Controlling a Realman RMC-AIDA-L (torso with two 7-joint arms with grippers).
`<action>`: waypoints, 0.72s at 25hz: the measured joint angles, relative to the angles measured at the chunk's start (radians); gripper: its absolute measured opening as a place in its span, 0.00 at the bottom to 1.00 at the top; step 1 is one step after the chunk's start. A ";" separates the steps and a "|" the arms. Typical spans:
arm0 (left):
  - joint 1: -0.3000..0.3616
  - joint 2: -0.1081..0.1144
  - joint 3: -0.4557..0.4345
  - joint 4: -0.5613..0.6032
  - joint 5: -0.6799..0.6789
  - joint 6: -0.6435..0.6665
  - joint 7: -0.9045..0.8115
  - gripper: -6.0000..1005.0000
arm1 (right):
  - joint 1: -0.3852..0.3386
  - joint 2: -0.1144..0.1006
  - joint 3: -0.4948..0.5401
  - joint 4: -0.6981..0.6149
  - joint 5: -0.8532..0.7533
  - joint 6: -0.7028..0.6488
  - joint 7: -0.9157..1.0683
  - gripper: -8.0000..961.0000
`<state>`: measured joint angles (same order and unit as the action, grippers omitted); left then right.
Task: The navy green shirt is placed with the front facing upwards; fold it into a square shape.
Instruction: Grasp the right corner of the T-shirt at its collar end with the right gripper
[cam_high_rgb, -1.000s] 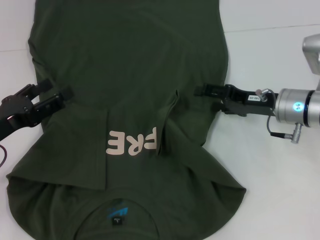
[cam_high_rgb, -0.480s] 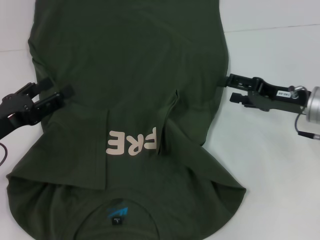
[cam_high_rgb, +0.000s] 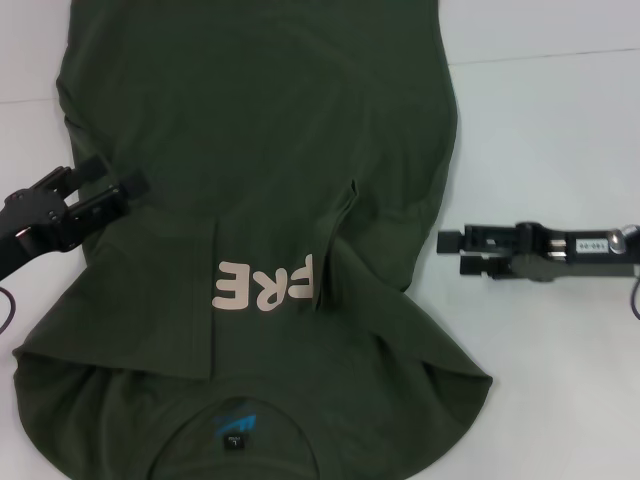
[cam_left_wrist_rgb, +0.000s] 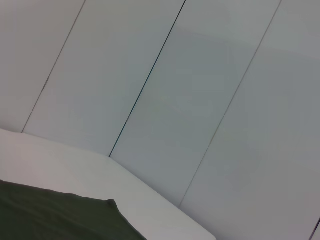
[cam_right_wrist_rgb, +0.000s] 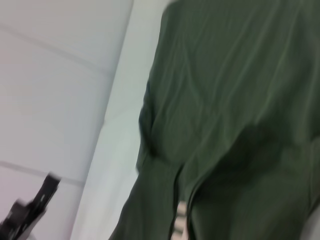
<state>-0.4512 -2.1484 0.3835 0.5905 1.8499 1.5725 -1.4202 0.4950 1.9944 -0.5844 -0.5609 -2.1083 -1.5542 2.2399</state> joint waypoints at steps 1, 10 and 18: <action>0.001 0.000 0.000 0.000 0.000 0.000 0.000 0.90 | -0.011 -0.009 0.000 0.003 -0.013 -0.042 0.000 0.98; 0.000 0.000 0.000 0.000 0.000 0.002 -0.009 0.90 | -0.059 -0.035 0.004 0.006 -0.084 -0.153 0.010 0.98; -0.002 0.001 0.004 0.000 0.000 0.011 -0.011 0.90 | -0.084 -0.044 0.008 0.006 -0.145 -0.165 0.024 0.98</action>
<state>-0.4527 -2.1476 0.3878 0.5905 1.8499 1.5832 -1.4316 0.4106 1.9501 -0.5761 -0.5549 -2.2534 -1.7192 2.2637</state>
